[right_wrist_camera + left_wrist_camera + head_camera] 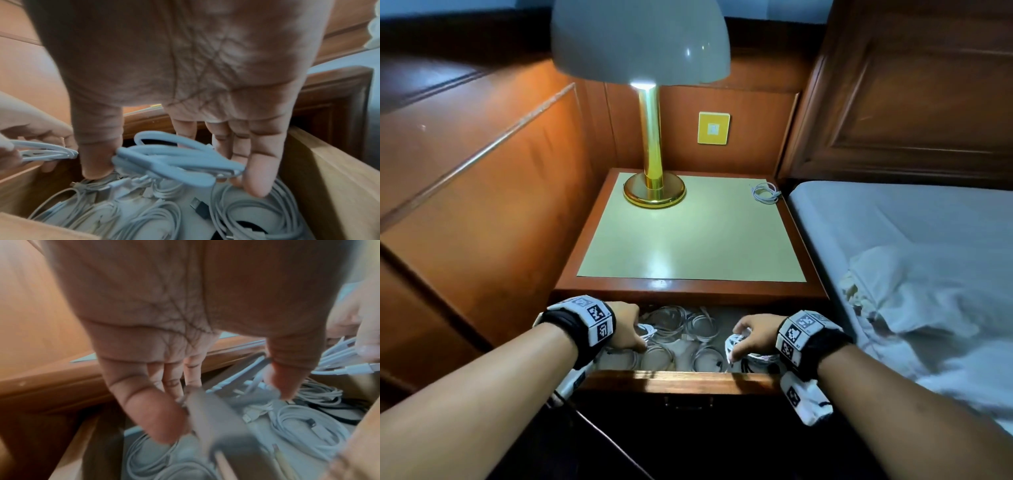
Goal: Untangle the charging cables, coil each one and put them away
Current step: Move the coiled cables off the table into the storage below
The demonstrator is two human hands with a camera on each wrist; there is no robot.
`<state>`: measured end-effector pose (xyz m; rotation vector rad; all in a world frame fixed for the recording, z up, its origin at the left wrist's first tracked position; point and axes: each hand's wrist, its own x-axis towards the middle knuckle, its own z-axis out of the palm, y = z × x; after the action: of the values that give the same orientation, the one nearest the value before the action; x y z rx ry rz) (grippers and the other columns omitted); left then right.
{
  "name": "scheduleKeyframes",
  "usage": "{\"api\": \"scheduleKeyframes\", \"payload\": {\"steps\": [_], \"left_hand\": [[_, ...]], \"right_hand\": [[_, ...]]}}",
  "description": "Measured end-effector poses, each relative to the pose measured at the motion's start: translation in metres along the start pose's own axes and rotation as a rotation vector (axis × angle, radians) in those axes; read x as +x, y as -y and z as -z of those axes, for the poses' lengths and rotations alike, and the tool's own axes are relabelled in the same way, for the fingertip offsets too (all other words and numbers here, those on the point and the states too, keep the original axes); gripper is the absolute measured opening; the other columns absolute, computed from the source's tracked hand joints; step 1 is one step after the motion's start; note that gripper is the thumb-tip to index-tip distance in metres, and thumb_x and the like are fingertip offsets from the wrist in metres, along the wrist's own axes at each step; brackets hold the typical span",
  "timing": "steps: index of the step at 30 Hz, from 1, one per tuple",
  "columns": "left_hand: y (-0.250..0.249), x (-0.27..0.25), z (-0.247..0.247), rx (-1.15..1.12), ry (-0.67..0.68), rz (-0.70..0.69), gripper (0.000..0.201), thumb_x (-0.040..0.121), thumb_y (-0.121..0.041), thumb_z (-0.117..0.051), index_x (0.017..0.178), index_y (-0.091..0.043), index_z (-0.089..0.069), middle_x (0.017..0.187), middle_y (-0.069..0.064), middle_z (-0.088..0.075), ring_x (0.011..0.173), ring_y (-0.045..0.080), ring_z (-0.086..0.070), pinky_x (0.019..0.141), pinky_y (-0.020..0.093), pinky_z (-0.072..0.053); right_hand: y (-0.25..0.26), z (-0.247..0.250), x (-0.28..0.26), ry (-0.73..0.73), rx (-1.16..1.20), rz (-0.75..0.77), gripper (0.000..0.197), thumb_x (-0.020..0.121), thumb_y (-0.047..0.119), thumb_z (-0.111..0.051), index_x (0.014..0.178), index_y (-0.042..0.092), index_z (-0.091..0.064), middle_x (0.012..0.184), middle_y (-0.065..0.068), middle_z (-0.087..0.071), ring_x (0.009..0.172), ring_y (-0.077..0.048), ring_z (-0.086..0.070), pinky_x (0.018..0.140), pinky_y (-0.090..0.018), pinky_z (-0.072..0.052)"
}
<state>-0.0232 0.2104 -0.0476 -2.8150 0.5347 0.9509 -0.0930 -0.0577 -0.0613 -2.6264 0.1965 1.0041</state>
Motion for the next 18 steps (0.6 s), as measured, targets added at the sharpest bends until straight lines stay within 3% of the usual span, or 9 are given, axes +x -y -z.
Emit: {"api": "scheduleKeyframes", "payload": {"steps": [4,8,14,18], "left_hand": [[0.003,0.011,-0.004,-0.008,-0.015,0.025,0.066,0.079,-0.052,-0.071,0.130,-0.017,-0.047,0.123,0.004,-0.063,0.106,0.024,-0.062,0.086,0.033,-0.049],[-0.001,0.025,-0.010,0.013,-0.021,0.006,0.066,0.081,-0.051,-0.070,0.132,-0.016,-0.048,0.126,0.004,-0.062,0.110,0.024,-0.061,0.089,0.034,-0.050],[-0.008,0.038,-0.021,0.112,-0.007,0.062,0.067,0.082,-0.050,-0.072,0.134,-0.015,-0.045,0.131,0.009,-0.058,0.117,0.030,-0.059,0.092,0.037,-0.049],[-0.006,0.046,-0.026,0.115,-0.019,0.069,0.072,0.080,-0.055,-0.072,0.134,-0.015,-0.046,0.132,0.011,-0.058,0.118,0.033,-0.059,0.096,0.039,-0.050]], "right_hand": [[-0.002,-0.002,0.016,0.066,-0.062,-0.104,0.083,0.081,0.061,-0.068,0.145,0.014,-0.043,0.147,-0.009,-0.049,0.132,-0.026,-0.049,0.105,-0.032,-0.039],[-0.002,-0.004,0.039,-0.004,-0.092,-0.162,0.094,0.077,0.073,-0.063,0.147,0.016,-0.036,0.148,-0.014,-0.043,0.132,-0.032,-0.047,0.107,-0.044,-0.041],[0.001,-0.013,0.053,-0.004,-0.113,-0.142,0.089,0.082,0.072,-0.059,0.141,0.007,-0.045,0.142,-0.013,-0.052,0.128,-0.031,-0.052,0.104,-0.041,-0.045],[0.002,-0.018,0.055,-0.022,-0.134,-0.123,0.083,0.083,0.072,-0.058,0.133,0.007,-0.051,0.135,-0.013,-0.057,0.121,-0.030,-0.057,0.095,-0.036,-0.046]]}}
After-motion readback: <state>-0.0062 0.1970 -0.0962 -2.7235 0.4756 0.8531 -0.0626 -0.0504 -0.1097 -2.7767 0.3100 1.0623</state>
